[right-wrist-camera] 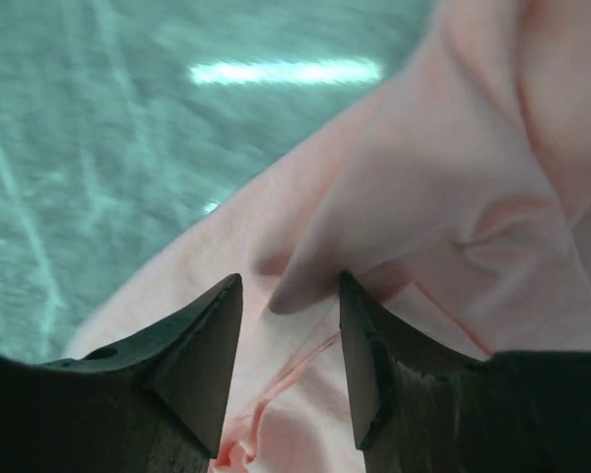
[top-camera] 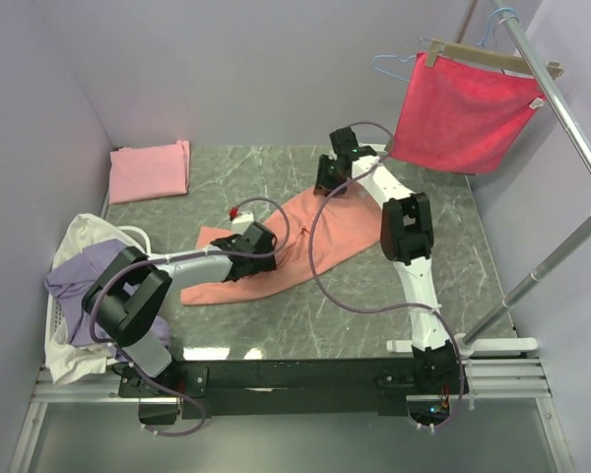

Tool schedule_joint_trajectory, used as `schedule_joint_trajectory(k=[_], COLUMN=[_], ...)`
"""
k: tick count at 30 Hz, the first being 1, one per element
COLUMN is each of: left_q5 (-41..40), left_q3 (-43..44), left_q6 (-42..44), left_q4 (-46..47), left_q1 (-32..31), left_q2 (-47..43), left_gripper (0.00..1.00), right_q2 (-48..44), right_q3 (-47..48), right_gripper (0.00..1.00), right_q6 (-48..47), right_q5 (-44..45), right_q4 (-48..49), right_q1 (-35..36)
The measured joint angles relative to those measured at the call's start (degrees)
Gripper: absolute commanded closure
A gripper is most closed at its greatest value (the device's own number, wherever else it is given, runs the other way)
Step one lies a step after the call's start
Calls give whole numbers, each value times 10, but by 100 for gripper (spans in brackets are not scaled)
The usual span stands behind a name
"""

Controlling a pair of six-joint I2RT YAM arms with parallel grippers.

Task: Fold and stack the t-shirts
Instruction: Rotate the tshirt 90 degrees

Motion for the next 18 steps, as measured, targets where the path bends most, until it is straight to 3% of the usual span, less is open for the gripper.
schedule_joint_trajectory(k=[4, 6, 12, 15, 18], left_q5=[-2, 2, 48, 38, 21], left_q3=[3, 13, 38, 73, 129], left_q6=[-30, -44, -89, -93, -71], left_q4=[-14, -28, -120, -210, -243], left_q1=[-78, -116, -162, -163, -147], left_q2=[-1, -2, -20, -31, -47], left_gripper=[0, 0, 1, 1, 0], right_q2=[70, 78, 24, -47, -135], right_q3=[124, 131, 33, -37, -74], right_gripper=[44, 43, 35, 33, 31], right_q6=[-11, -14, -28, -45, -61], right_q5=[-41, -78, -133, -110, -54], right_q4=[-23, -12, 52, 74, 83], right_q1=[24, 31, 37, 31, 23])
